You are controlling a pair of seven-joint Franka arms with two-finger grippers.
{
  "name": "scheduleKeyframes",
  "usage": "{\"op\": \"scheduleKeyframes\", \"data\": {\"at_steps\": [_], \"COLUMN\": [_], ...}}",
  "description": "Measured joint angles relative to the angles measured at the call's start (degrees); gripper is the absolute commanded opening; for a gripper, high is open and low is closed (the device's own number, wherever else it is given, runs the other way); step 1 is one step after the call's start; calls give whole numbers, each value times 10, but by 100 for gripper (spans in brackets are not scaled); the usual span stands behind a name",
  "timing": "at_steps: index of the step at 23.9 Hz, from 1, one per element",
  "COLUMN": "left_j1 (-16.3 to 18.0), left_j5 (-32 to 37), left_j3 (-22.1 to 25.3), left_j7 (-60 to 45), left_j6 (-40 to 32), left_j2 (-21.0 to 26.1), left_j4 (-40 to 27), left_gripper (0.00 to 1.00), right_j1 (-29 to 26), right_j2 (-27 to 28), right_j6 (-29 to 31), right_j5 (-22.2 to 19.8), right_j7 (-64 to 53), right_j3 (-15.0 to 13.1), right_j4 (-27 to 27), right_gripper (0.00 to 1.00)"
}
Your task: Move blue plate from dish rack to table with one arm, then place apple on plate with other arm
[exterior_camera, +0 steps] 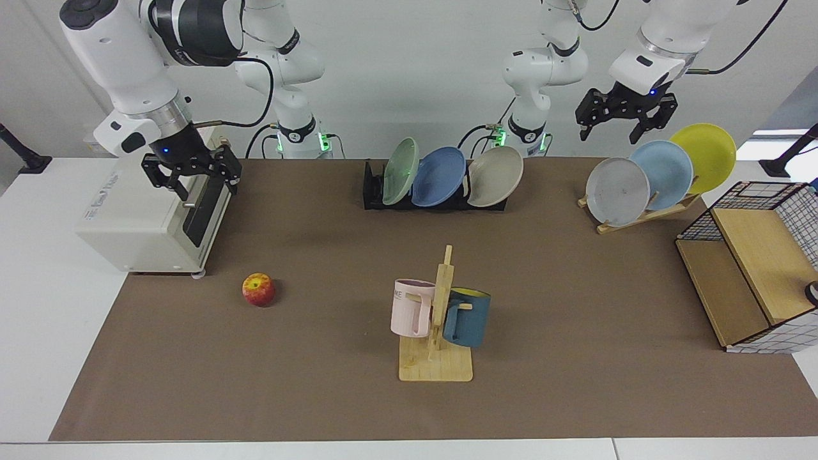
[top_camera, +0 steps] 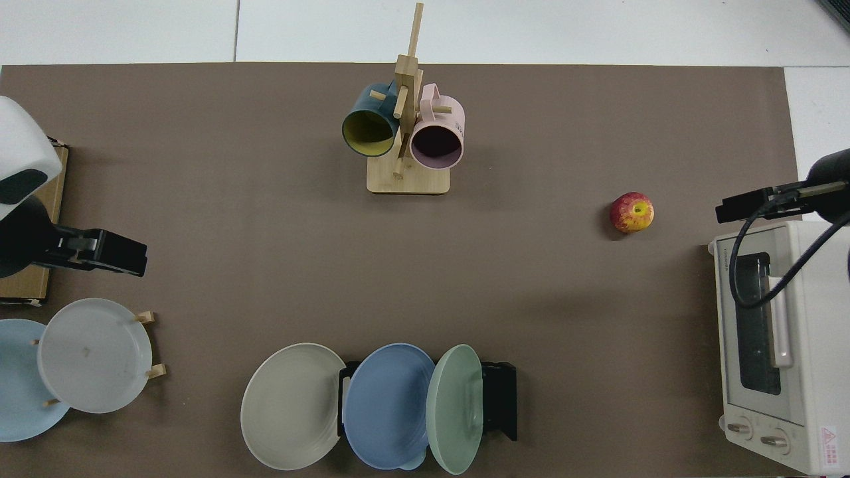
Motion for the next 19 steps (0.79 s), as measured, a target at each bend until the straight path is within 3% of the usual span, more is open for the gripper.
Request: {"op": "scheduleKeyframes", "data": {"at_steps": [8,19], "left_j1": [-1,-1], "left_j5": [-25,-129], "left_j3": [-13,-107], "left_j7": [0,-4], "left_j6": [7,105], "left_j2": [-37,-129], "left_j4": [-60,-265], "left_gripper": [100,100], "right_j1": [0,0], "right_j2": [0,0], "right_j6": [0,0], "right_j5": [0,0], "right_j7": [0,0], "right_j3": [0,0], "right_j4": [0,0], "right_gripper": [100,100]}}
